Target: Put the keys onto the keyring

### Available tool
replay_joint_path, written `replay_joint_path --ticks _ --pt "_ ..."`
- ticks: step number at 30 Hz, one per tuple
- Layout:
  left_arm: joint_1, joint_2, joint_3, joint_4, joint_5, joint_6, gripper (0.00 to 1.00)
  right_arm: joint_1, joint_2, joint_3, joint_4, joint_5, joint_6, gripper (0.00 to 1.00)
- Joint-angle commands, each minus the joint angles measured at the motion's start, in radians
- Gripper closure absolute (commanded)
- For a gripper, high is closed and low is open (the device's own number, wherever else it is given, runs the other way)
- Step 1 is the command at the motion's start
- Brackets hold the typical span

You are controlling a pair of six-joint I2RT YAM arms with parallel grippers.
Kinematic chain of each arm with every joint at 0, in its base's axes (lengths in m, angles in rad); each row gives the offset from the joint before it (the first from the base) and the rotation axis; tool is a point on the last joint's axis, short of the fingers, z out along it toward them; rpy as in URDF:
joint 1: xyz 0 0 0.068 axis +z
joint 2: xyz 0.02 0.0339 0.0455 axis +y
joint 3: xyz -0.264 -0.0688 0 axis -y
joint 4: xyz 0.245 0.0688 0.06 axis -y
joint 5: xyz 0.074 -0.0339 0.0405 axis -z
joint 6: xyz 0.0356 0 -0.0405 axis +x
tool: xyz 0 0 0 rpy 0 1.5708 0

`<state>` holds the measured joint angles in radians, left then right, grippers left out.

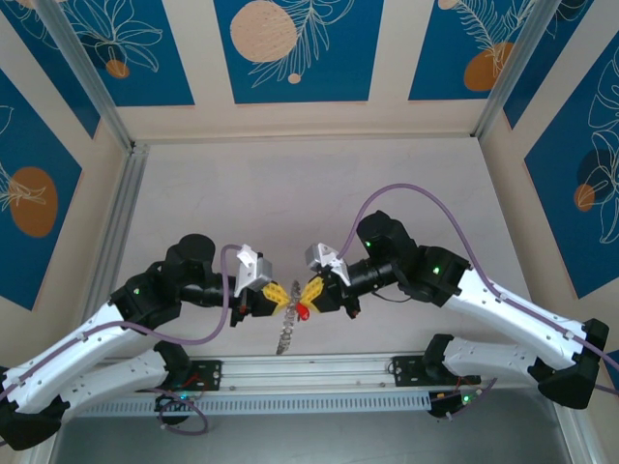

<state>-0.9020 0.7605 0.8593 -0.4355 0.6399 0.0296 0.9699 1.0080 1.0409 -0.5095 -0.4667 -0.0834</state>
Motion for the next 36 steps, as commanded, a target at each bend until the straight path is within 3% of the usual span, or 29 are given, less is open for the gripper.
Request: replay_joint_path --ticks 1,36 --pt "-0.017 -0.015 0.027 0.018 0.039 0.015 1.00 0.013 -0.012 0.033 -0.016 0.033 -0.031 1.00" --pt "-0.018 -0.010 0.027 0.028 0.026 0.013 1.00 0.028 -0.014 0.027 -0.014 0.039 -0.050 1.00"
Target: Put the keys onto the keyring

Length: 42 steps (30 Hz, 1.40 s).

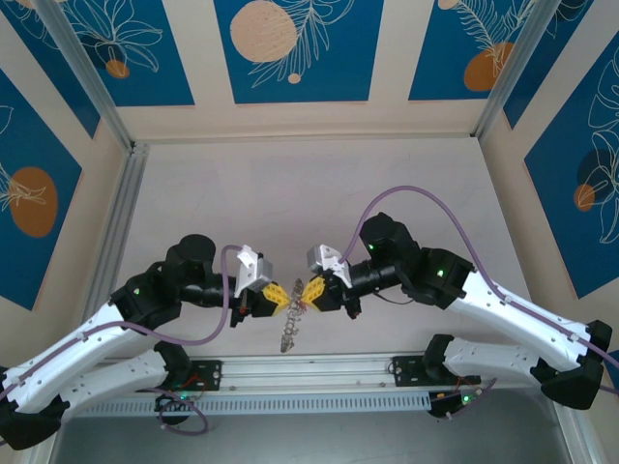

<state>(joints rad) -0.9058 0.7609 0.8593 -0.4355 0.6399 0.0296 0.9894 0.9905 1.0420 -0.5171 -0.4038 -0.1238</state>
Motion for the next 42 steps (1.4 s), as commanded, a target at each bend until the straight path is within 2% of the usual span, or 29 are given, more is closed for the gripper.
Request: replay_joint_path --ticks 1,15,42 --pt "-0.015 -0.011 0.027 0.030 0.025 0.013 1.00 0.011 0.003 0.024 -0.004 -0.026 -0.011 1.00" --pt "-0.015 -0.008 0.027 0.023 0.018 0.015 1.00 0.019 -0.054 0.016 -0.009 -0.016 -0.018 1.00" --pt "-0.015 -0.007 0.035 0.015 0.023 0.019 1.00 0.027 -0.013 0.026 -0.006 0.002 -0.028 1.00"
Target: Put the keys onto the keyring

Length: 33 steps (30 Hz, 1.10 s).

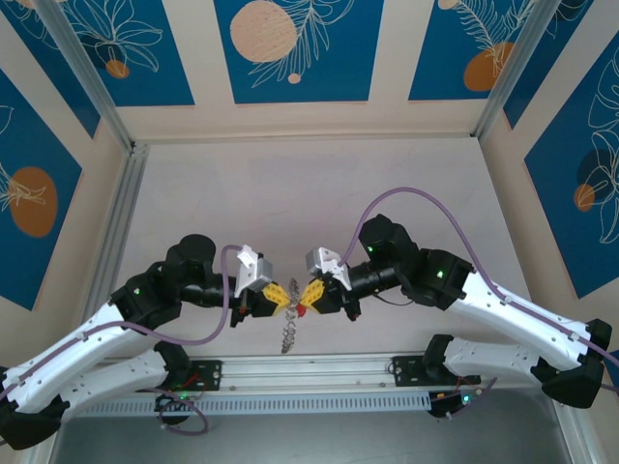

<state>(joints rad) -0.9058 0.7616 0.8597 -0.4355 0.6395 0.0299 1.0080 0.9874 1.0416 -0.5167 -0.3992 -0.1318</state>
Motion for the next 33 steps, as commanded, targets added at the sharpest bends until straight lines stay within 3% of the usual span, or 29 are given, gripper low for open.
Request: replay_joint_path --ticks 1,33 --pt "-0.015 -0.007 0.033 0.014 0.024 0.018 1.00 0.010 -0.016 0.026 -0.005 0.000 -0.020 1.00" --pt "-0.019 -0.010 0.027 0.022 0.022 0.013 1.00 0.010 -0.022 -0.014 0.026 0.037 -0.020 1.00"
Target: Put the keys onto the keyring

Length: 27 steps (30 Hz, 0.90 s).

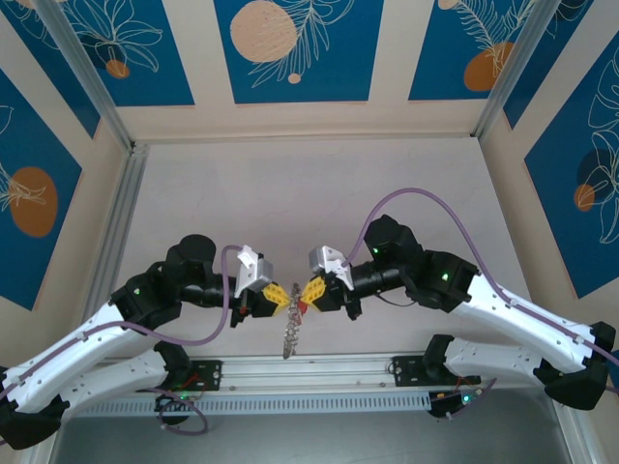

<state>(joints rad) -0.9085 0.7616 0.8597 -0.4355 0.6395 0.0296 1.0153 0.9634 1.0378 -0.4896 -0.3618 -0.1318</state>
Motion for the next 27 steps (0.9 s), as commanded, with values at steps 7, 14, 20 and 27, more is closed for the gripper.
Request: replay_joint_path --ticks 7,14,20,27 --pt "-0.020 -0.009 0.025 0.025 0.022 0.012 1.00 -0.004 0.006 -0.017 0.006 -0.009 -0.019 1.00" --pt "-0.020 -0.010 0.024 0.028 0.021 0.012 1.00 -0.006 0.011 -0.019 0.001 -0.022 -0.017 1.00" --pt "-0.021 -0.010 0.024 0.026 0.017 0.012 1.00 -0.008 0.012 -0.022 -0.009 -0.047 -0.020 1.00" --pt "-0.023 -0.007 0.024 0.025 0.015 0.012 1.00 -0.010 -0.012 -0.025 -0.011 -0.044 -0.022 1.00"
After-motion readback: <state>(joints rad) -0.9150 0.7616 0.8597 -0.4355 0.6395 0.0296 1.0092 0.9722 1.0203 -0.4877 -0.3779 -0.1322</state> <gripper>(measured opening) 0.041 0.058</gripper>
